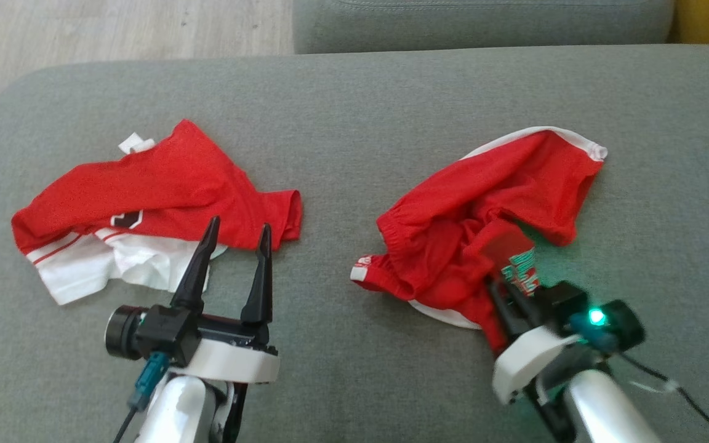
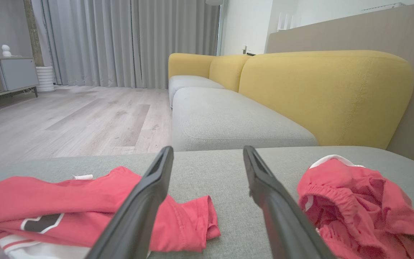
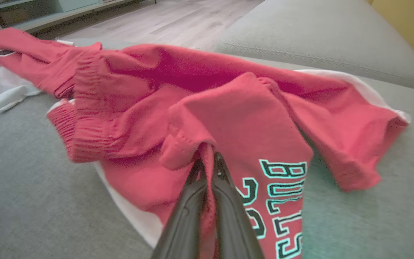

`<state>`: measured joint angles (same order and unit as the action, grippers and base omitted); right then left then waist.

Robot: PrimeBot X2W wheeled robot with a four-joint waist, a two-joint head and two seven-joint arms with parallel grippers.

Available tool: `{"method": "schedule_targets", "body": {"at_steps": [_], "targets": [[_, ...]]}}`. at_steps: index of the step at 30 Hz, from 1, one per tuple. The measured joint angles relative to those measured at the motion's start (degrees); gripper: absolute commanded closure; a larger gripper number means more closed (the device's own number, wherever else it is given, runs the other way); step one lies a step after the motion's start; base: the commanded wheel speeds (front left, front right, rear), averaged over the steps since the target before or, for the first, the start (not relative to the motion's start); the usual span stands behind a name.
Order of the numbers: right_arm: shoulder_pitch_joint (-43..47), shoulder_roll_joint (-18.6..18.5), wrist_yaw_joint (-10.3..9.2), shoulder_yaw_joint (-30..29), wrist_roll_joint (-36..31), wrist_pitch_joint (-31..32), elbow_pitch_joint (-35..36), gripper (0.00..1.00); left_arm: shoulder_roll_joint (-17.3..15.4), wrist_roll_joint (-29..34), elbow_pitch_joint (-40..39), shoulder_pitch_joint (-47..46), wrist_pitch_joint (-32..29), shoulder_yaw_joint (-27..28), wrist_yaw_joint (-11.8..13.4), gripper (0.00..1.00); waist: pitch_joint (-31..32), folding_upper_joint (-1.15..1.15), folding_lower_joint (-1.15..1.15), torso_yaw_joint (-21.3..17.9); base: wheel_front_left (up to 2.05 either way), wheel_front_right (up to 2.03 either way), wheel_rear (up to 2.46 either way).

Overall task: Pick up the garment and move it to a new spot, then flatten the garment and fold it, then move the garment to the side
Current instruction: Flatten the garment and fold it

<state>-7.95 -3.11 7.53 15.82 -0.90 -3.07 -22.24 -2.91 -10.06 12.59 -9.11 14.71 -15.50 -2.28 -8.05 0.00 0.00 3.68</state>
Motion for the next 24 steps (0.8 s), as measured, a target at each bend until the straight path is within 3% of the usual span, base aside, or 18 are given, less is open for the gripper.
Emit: {"method": "schedule_targets", "body": {"at_steps": [12,24], "targets": [[-0.15,0.04,0.0,-16.42,1.61,2.02,4.89,1.0,0.02,-0.02,-0.03,0.0,0.0,0.03,0.29,0.0,0.99,0.0,0.0,-2.8,0.0,0.0,0.0],[-6.62,0.49,0.0,-28.5,-0.27,6.67,1.09,1.0,0.02,-0.05,-0.02,-0.03,0.0,-0.92,0.32,0.0,-0.19,0.0,0.0,-1.22,0.0,0.0,0.0]]}}
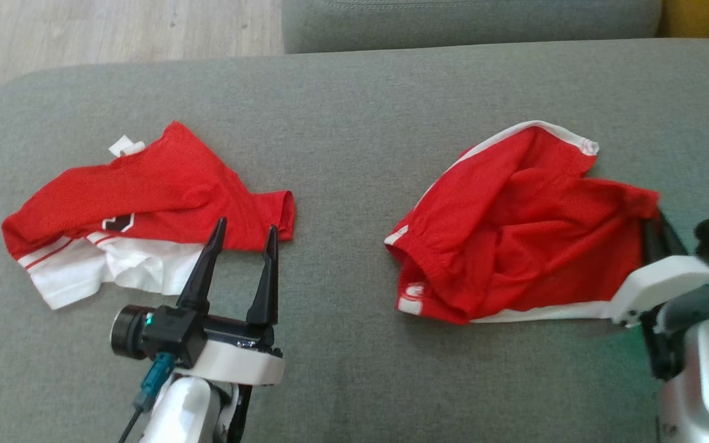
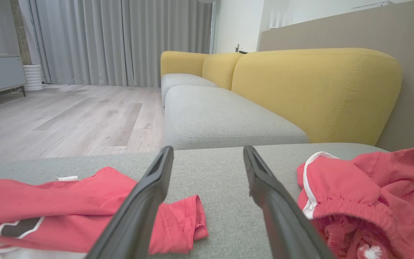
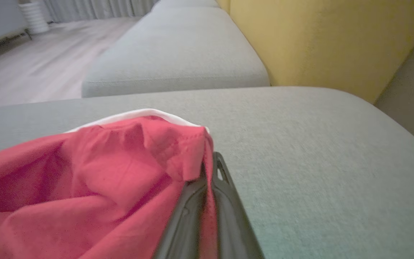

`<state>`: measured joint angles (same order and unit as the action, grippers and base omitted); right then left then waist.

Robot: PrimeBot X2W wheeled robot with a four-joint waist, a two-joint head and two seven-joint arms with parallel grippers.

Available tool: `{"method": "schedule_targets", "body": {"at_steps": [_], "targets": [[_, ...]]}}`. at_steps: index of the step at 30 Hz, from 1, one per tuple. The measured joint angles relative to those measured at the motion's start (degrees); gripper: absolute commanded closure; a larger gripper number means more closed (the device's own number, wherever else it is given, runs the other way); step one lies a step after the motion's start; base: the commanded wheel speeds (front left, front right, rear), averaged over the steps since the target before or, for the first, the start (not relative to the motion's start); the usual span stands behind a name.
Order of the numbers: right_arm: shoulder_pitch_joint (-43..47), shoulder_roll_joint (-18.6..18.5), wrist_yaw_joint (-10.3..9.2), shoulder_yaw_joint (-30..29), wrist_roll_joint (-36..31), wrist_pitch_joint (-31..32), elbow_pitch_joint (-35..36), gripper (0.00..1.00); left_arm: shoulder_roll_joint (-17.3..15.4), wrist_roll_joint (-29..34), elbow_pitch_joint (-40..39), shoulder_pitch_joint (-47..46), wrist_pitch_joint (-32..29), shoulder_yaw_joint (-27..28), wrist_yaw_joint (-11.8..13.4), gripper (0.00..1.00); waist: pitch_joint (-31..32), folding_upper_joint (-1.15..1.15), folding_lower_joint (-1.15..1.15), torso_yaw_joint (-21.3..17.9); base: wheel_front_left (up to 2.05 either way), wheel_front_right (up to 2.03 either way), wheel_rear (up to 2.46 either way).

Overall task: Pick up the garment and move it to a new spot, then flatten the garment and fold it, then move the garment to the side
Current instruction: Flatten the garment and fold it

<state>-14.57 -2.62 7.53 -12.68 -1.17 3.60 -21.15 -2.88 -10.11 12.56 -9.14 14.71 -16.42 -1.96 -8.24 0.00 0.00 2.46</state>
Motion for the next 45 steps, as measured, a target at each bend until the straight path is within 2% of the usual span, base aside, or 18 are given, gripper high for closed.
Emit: {"method": "schedule_targets", "body": {"at_steps": [2,5,10,17,23,35,38,41,45], "targets": [[-1.19,0.05,0.0,-2.75,-2.49,0.02,-1.24,0.0,0.01,0.0,0.0,-0.07,0.0,-0.04,-0.03,0.0,-0.2,0.0,0.0,0.39,0.0,0.0,0.0],[-2.96,0.04,0.0,-5.65,-6.98,-1.71,-1.64,0.0,0.01,-0.07,0.0,-0.4,0.0,-0.07,-0.04,0.0,-0.4,0.0,0.0,0.94,0.0,0.0,0.0],[-4.19,0.03,0.0,-5.14,-6.88,-6.72,-1.51,0.0,0.01,-0.51,0.01,-0.52,0.0,0.0,-0.04,0.0,-0.21,0.0,0.0,1.1,0.0,0.0,0.0],[1.16,0.07,0.0,-0.38,-0.33,-11.9,0.63,0.0,0.01,-0.51,0.03,-0.47,0.0,0.24,0.02,0.0,0.75,0.0,0.0,-0.42,0.0,0.0,0.0],[5.2,0.07,0.0,0.4,2.37,-12.27,0.6,0.0,0.01,-0.4,0.03,-0.36,0.0,0.38,0.01,0.0,1.6,0.0,-0.01,-2.43,0.0,0.0,0.0],[7.51,0.08,0.0,1.82,4.48,-13.22,2.88,0.0,0.0,0.29,0.32,0.04,0.0,-0.36,-0.63,0.0,2.77,0.0,-0.01,-5.33,0.0,0.0,0.0],[7.73,0.07,0.0,2.3,4.89,-13.26,3.25,0.0,-0.51,1.64,2.37,-0.26,-0.04,-2.57,-2.25,0.0,2.32,0.0,-0.01,-5.85,0.0,0.0,0.0],[7.75,0.08,0.0,2.56,5.08,-13.27,3.33,0.0,-2.37,3.86,6.24,-1.28,-2.45,-8.53,-4.36,0.0,1.92,0.0,-0.01,-6.5,0.0,0.0,0.0],[7.73,0.08,0.0,2.79,5.5,-13.73,3.38,0.0,-4.98,7.31,10.42,-4.1,-4.11,-14.97,-5.12,0.0,1.2,0.0,0.0,-7.48,0.0,0.0,0.0]]}}
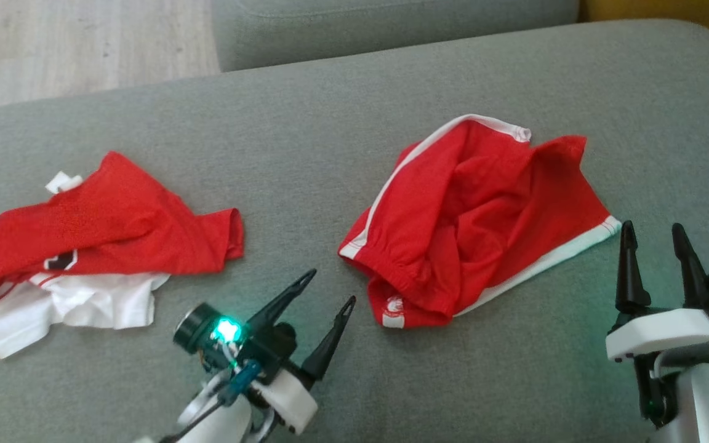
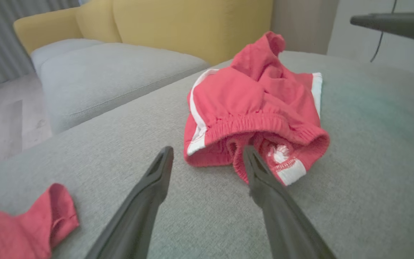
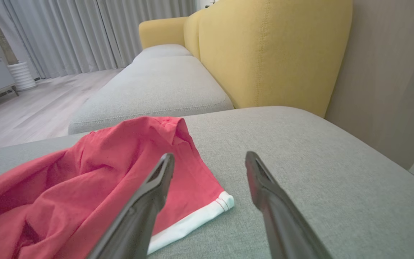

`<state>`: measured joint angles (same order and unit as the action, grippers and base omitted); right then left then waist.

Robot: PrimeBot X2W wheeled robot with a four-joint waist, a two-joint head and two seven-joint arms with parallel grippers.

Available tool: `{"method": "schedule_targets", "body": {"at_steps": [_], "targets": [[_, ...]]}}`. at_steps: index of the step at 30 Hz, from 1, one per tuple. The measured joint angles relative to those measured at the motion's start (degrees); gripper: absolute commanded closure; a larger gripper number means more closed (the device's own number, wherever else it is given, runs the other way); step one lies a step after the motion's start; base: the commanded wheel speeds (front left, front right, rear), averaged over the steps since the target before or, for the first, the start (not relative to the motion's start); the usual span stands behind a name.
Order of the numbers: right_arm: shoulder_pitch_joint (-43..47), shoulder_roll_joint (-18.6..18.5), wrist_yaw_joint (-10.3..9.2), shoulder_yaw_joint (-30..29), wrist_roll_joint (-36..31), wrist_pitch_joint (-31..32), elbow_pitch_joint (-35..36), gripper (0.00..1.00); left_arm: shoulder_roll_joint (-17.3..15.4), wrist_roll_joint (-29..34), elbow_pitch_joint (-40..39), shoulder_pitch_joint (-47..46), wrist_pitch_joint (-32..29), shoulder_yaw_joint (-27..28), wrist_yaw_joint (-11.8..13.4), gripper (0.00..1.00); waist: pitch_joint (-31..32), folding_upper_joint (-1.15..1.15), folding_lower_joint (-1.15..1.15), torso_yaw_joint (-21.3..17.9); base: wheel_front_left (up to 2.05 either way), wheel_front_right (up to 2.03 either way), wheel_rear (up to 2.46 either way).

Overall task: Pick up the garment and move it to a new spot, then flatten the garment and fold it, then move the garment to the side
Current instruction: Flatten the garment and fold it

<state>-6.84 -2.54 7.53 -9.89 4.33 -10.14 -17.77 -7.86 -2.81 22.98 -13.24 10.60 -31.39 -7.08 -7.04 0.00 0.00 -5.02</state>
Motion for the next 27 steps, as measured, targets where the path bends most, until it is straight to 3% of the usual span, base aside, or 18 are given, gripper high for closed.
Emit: {"method": "schedule_targets", "body": {"at_steps": [10,19,25,26,27], "targets": [[-0.62,0.0,0.0,0.87,0.75,-0.71,-0.14,0.0,-0.26,6.02,7.66,-8.83,0.83,-5.22,0.41,0.0,-2.39,0.0,0.01,-3.24,0.0,0.0,0.0],[-1.37,0.0,0.0,1.12,1.26,-1.49,-0.41,0.0,0.1,6.88,11.4,-12.66,2.68,-5.79,2.55,0.0,-4.51,0.0,0.01,-5.97,0.0,0.0,0.0],[-1.38,0.0,0.0,1.22,1.71,-1.98,-0.82,0.0,0.6,5.73,11.83,-13.5,3.65,-5.69,2.57,0.0,-4.64,0.0,0.0,-6.43,0.0,0.0,0.0],[-1.38,0.0,0.0,1.3,1.71,-1.98,-0.92,0.0,0.75,5.19,11.91,-13.49,3.67,-5.55,2.54,0.05,-4.59,0.0,0.0,-6.46,0.0,0.0,0.0],[-1.4,0.0,0.0,1.42,1.71,-1.98,-1.03,0.0,1.01,4.07,12.03,-13.47,3.68,-5.16,2.49,0.29,-4.52,0.0,0.0,-6.48,0.0,0.0,0.0]]}}
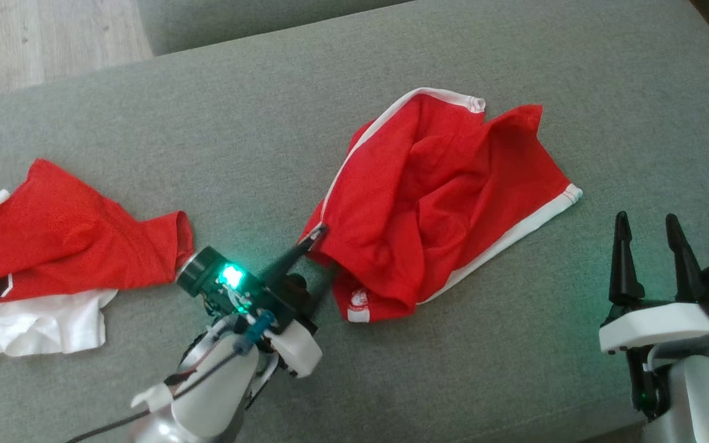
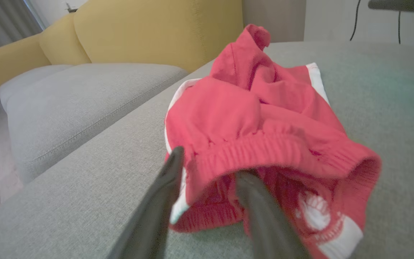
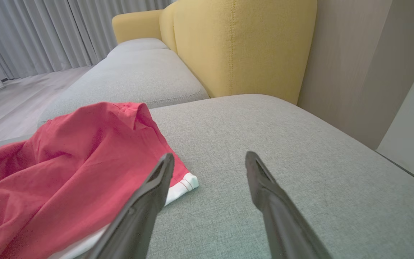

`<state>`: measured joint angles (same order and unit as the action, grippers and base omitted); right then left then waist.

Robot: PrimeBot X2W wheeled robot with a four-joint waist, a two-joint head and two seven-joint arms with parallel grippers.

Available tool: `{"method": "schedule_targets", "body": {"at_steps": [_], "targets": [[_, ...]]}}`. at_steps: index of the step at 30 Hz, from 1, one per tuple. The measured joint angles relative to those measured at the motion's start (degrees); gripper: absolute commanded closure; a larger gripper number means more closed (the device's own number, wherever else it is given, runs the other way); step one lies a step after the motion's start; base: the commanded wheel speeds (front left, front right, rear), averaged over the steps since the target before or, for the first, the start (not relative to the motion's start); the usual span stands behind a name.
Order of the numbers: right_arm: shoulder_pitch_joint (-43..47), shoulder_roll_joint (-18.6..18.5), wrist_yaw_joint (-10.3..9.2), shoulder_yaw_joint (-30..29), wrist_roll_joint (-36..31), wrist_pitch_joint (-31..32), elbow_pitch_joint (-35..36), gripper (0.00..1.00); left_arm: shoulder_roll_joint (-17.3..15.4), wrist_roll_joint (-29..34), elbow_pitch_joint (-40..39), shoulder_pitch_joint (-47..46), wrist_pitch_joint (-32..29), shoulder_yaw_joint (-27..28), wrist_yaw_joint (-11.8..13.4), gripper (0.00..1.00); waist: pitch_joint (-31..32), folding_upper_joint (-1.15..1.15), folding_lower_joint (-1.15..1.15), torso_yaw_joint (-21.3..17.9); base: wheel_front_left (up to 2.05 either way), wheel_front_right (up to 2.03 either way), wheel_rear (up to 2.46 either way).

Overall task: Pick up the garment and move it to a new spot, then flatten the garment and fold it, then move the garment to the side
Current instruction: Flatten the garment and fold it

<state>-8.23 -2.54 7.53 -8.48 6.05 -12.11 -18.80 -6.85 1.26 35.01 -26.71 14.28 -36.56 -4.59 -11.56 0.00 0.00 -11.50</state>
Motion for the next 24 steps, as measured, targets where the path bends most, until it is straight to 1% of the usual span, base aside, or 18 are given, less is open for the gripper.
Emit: {"method": "schedule_targets", "body": {"at_steps": [1,2,3,6,12,17,24], "targets": [[-0.03,0.0,0.0,0.09,0.0,-0.01,-0.15,0.0,0.25,-1.31,-0.01,0.01,0.0,0.47,-0.12,0.85,0.08,0.0,0.0,0.0,0.0,0.0,0.0],[-0.04,0.0,0.0,0.16,0.0,-0.01,-0.21,0.0,0.45,-2.3,-0.05,0.01,0.01,0.98,-0.33,1.0,0.17,0.0,0.0,0.01,0.0,0.0,0.0],[-0.05,0.0,0.0,0.18,0.0,-0.07,-0.32,0.0,0.68,-4.46,-0.22,0.02,0.02,2.15,-0.54,1.0,0.34,0.0,0.0,0.09,0.0,0.0,0.0],[-0.05,0.0,0.0,0.27,0.0,-0.08,-0.51,0.0,0.65,-7.66,-0.35,0.05,0.02,4.37,-1.0,1.0,0.59,0.0,0.0,0.27,0.0,0.0,0.0],[-0.06,0.0,0.0,0.77,0.01,-0.08,-0.79,0.0,-0.53,-10.77,-0.35,-0.07,0.02,7.1,-1.48,1.0,0.97,0.0,0.0,0.63,0.0,0.0,0.0],[-0.42,0.0,0.0,2.15,0.01,-0.08,-1.72,0.0,-2.42,-13.17,0.27,-2.56,-0.86,8.65,-2.0,1.0,0.76,0.0,0.0,1.02,0.0,0.0,0.0],[-2.06,-0.01,0.0,4.14,0.31,-0.02,-2.68,0.0,-5.42,-15.58,3.5,-8.97,-4.72,8.65,-2.5,1.0,-0.69,0.0,0.0,1.23,0.0,0.0,0.0]]}}
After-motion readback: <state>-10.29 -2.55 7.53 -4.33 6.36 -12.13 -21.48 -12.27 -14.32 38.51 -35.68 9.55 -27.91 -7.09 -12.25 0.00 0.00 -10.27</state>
